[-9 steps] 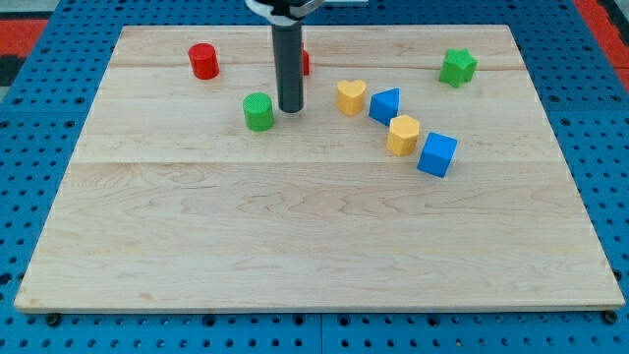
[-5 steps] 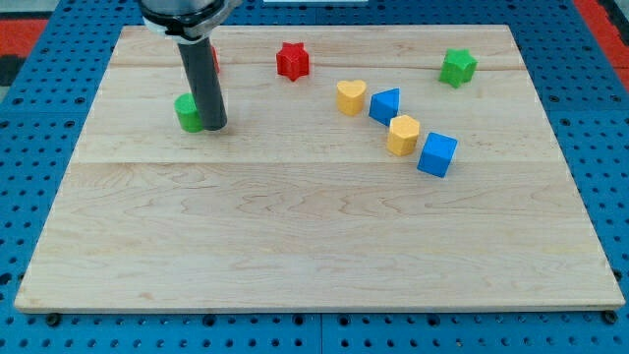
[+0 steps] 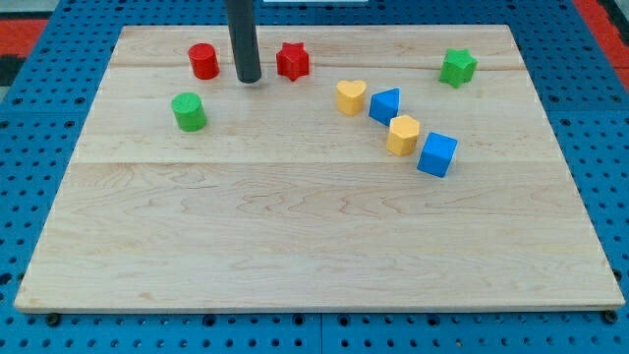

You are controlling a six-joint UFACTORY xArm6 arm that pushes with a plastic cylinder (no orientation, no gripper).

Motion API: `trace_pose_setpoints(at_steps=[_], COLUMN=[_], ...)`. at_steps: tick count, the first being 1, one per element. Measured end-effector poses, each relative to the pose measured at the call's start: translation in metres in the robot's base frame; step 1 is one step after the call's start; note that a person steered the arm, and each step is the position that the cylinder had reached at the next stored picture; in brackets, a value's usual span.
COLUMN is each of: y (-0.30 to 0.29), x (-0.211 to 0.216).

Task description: Place the red star top left to the yellow heart

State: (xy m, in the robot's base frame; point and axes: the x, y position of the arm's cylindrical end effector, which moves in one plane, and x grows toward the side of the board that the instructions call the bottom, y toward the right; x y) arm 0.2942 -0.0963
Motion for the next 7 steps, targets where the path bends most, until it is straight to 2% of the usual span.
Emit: trace_pose_setpoints(at_steps=[2, 3, 4, 7], y=[0.021, 0.014, 0.036, 0.083], x=[-0.009, -0.021, -0.033, -0.03])
